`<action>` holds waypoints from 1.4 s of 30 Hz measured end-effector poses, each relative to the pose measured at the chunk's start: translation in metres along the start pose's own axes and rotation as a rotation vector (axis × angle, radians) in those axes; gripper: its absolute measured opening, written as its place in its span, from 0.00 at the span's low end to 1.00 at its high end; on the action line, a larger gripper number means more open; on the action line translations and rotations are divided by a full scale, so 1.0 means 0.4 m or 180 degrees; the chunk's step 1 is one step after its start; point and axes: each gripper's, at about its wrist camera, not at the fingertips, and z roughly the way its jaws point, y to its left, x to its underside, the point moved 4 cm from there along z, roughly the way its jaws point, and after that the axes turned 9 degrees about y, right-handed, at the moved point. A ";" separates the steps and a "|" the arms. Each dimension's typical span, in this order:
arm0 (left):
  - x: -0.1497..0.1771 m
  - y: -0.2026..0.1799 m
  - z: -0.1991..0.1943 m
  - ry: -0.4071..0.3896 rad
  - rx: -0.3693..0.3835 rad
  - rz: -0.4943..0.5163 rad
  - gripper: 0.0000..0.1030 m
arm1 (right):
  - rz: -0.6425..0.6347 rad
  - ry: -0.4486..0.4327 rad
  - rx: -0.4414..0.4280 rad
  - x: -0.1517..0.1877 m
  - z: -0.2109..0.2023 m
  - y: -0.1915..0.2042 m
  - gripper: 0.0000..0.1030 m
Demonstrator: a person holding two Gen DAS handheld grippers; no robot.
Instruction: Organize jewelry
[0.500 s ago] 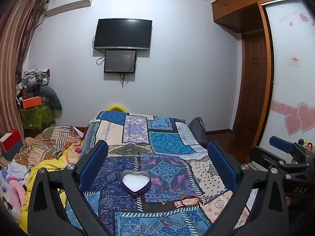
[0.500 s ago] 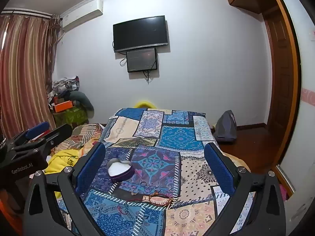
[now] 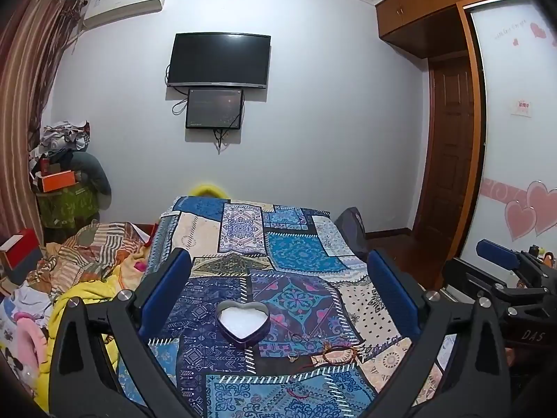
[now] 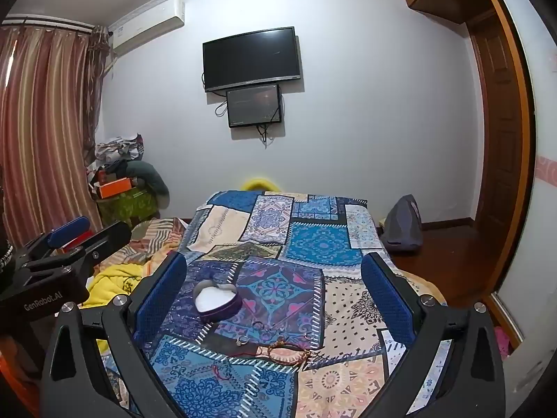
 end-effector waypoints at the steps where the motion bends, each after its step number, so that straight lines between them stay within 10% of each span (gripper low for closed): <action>1: 0.000 0.006 0.002 0.0003 0.0005 -0.0006 0.99 | -0.0001 0.0001 0.0000 -0.001 0.000 0.001 0.97; 42: 0.000 0.012 -0.001 0.0010 0.0021 -0.0024 0.99 | 0.0009 0.0002 -0.0019 0.003 -0.007 0.012 0.97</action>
